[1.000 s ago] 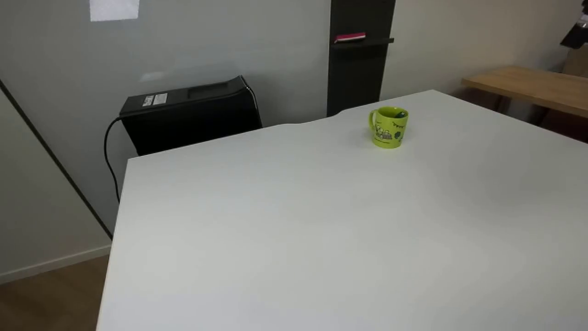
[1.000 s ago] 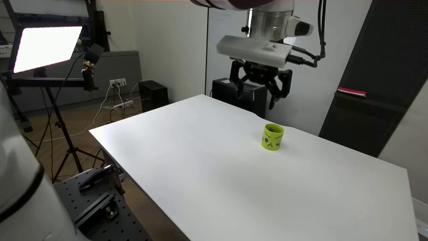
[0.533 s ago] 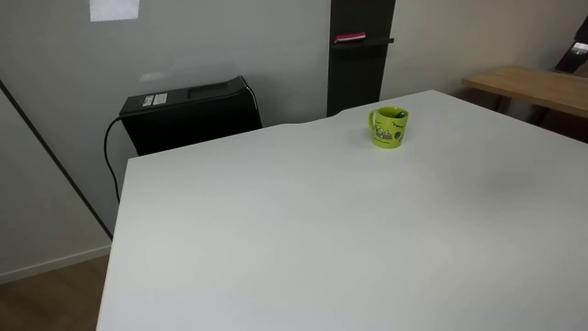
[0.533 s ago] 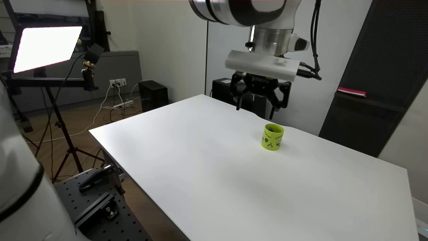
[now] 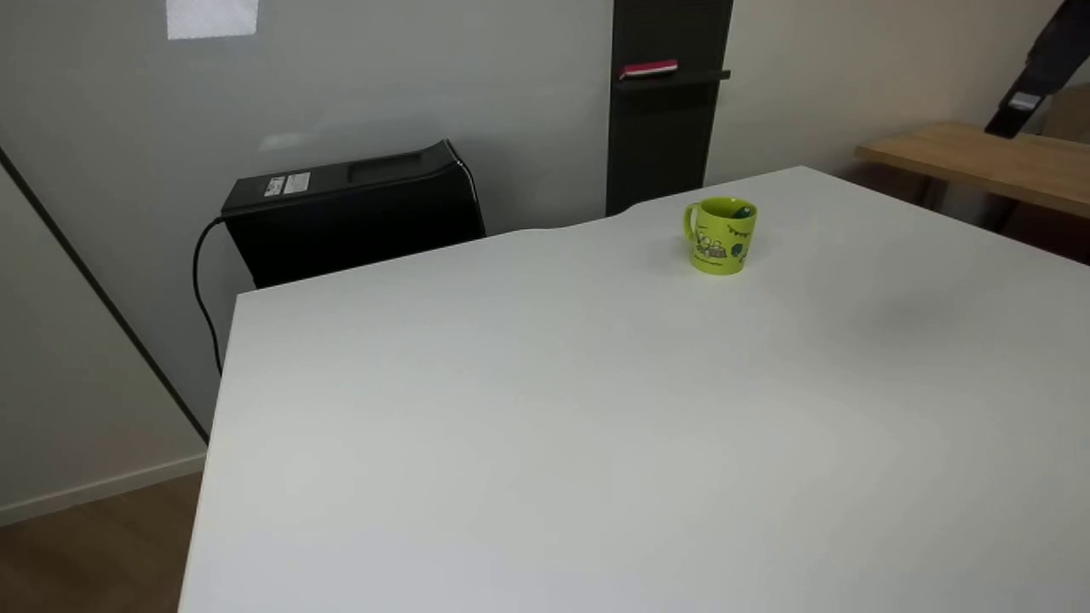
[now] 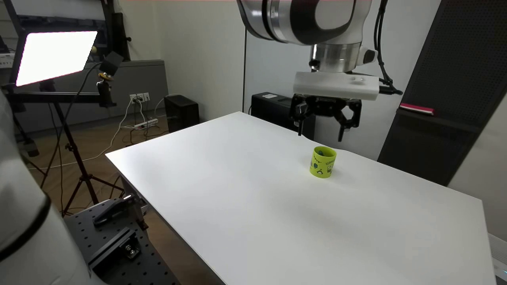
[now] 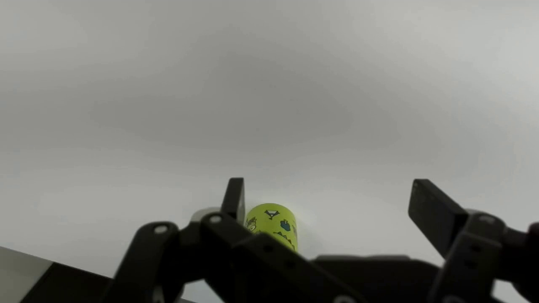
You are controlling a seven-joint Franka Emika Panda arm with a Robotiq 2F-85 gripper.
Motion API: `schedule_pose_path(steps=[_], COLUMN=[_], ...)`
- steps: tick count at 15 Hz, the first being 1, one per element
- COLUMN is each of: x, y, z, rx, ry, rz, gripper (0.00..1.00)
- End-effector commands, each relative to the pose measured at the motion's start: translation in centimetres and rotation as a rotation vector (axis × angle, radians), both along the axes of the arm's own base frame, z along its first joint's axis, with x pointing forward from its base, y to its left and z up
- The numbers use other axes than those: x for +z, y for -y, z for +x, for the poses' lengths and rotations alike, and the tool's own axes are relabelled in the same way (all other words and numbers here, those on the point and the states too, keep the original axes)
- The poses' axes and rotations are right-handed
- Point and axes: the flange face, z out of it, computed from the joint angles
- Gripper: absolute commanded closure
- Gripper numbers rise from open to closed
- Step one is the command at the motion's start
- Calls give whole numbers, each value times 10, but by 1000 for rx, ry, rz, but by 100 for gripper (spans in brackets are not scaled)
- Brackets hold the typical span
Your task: Remove the marker from the cup and put it on the table
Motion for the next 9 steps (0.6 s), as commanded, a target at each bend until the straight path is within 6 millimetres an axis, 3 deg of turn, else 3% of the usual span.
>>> schedule_pose_path(steps=[1,5,6,9], x=[0,-10,-7,-13], y=[4,0,-3,-5], z=[22,34,22,26], rx=[44,49,50,47], ry=[91,143,122,124], rz=[-26,-28,-32,-30], gripper=[0,0,0,0])
